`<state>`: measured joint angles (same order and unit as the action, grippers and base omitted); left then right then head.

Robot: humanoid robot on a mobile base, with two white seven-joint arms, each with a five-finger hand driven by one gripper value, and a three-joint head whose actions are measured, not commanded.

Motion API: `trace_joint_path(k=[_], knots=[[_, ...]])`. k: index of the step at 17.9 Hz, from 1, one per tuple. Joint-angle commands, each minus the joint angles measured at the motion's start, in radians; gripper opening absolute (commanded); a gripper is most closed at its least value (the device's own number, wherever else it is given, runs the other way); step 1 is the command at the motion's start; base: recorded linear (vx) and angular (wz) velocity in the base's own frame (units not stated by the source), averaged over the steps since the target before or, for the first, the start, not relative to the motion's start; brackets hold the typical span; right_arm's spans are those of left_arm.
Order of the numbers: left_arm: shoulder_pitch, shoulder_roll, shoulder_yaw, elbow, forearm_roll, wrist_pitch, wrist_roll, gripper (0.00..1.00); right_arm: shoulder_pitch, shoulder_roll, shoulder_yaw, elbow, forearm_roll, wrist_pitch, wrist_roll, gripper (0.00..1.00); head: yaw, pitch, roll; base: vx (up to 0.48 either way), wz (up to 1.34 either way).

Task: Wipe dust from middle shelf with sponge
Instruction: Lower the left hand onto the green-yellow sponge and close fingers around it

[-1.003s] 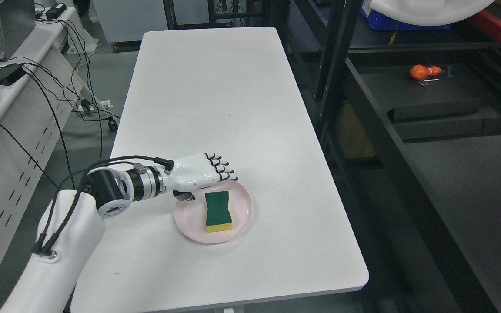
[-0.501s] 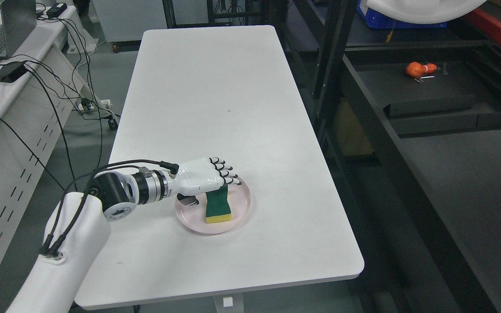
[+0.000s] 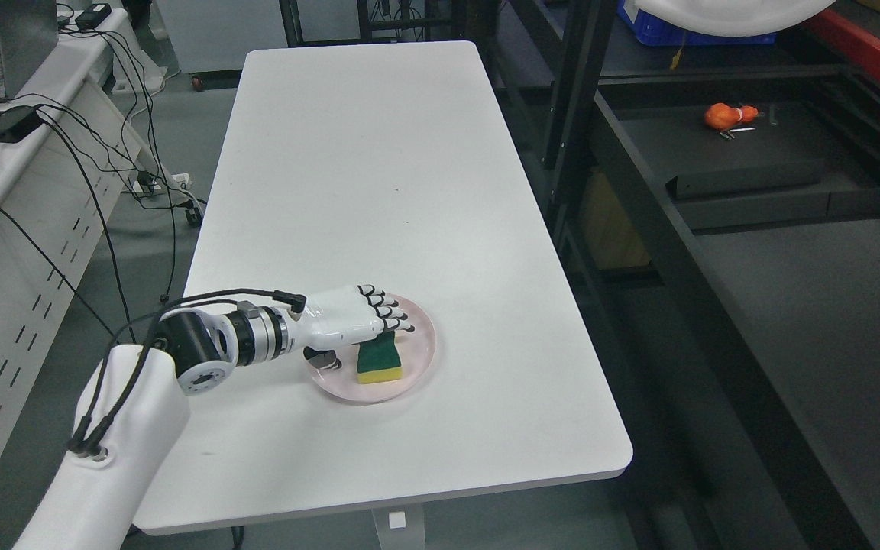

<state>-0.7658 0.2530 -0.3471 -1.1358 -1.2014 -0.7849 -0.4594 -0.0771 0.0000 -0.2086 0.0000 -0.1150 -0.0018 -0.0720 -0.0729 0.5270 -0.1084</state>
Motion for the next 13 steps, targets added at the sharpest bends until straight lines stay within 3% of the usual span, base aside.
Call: trace_joint_path(k=[1, 8, 13], knots=[[-0.003, -0.027, 0.011, 0.079, -0.027, 0.0, -0.002, 0.92, -0.001, -0.017, 0.0, -0.017, 0.0, 0.072, 0.0, 1.0, 0.0, 0.0, 0.0, 0.0, 0.0], [-0.013, -0.043, 0.013, 0.131, -0.032, 0.0, -0.002, 0.89, -0.001, -0.017, 0.0, -0.017, 0.0, 0.074, 0.0, 1.0, 0.0, 0.0, 0.0, 0.0, 0.0], [-0.02, -0.047, 0.048, 0.131, -0.029, 0.0, -0.004, 0.75, -0.001, -0.017, 0.0, -0.017, 0.0, 0.072, 0.0, 1.0, 0.0, 0.0, 0.0, 0.0, 0.0]])
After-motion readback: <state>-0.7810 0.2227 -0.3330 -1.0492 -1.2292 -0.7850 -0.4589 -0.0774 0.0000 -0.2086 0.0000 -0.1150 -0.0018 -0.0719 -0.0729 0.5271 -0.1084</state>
